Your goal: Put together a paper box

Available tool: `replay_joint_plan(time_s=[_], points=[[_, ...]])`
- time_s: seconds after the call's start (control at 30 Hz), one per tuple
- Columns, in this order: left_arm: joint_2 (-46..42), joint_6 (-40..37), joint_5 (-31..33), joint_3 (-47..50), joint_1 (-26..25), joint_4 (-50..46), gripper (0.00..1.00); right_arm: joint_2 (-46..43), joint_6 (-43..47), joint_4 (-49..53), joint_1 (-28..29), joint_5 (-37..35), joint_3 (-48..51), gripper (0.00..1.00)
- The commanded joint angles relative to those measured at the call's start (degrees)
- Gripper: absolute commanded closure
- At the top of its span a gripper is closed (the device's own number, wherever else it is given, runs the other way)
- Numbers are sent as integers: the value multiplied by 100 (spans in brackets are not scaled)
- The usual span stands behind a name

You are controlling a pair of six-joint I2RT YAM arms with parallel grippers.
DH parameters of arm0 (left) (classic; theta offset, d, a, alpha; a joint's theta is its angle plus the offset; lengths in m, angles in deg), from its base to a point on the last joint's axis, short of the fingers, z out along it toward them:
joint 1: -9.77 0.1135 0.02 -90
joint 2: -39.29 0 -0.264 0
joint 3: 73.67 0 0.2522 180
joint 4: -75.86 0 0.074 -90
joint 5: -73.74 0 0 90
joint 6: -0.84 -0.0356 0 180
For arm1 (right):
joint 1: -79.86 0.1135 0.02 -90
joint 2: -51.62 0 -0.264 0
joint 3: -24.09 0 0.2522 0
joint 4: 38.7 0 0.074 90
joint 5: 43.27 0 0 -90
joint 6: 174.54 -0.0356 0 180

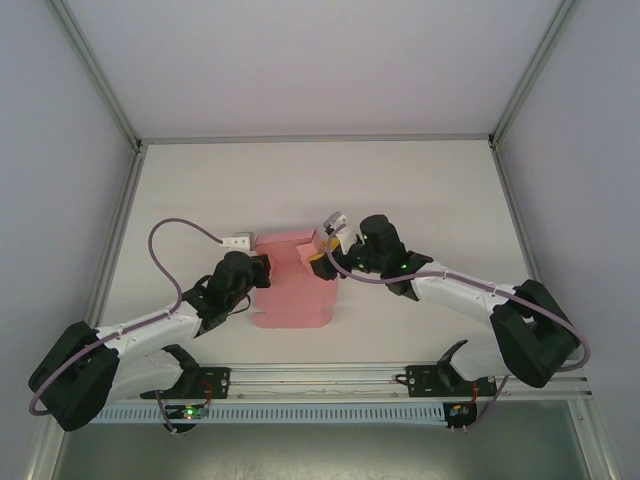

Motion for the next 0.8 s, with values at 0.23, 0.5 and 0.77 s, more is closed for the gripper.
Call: replay_joint_plan(time_s=[0.23, 0.5, 0.77], points=[[12, -60, -119, -152, -52, 242, 100, 183, 253, 108, 447, -1274, -345, 56], [60, 234, 73, -345, -53, -116, 100, 387, 38, 184, 911, -3086, -492, 81], [524, 1136, 1170, -1093, -140, -1696, 100, 1125, -446, 1287, 1239, -6401, -1222, 100]])
